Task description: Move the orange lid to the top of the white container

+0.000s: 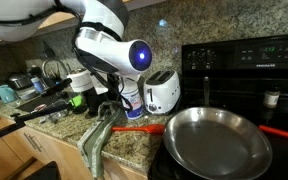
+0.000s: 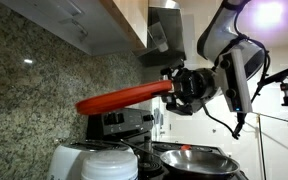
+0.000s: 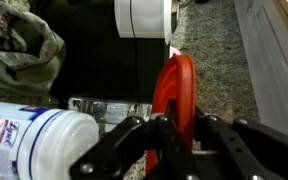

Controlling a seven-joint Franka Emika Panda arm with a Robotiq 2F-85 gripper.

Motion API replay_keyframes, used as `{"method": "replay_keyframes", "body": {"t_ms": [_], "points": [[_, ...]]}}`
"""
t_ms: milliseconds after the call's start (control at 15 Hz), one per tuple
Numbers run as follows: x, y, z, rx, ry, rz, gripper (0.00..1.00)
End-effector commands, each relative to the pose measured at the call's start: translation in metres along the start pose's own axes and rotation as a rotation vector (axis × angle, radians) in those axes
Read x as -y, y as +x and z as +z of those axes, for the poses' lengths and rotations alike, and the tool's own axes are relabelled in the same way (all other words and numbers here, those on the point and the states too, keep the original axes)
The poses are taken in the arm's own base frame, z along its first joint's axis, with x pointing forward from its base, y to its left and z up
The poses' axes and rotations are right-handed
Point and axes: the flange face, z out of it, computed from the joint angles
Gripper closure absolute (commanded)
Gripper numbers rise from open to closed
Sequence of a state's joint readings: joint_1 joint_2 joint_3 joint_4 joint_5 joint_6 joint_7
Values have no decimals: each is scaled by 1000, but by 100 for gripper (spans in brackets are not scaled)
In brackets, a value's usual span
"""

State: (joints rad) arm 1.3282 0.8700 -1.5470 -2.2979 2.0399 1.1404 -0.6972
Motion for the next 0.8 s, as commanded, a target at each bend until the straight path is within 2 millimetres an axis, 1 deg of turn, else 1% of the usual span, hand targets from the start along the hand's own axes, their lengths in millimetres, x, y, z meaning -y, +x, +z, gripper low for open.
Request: {"method": "replay_keyframes", "body": {"t_ms": [0, 333, 733], "points": [[-7, 13, 1, -10, -10, -59, 96], [-28, 21, 2, -20, -52, -84, 96], [-40, 32, 1, -22, -81, -95, 96]]}}
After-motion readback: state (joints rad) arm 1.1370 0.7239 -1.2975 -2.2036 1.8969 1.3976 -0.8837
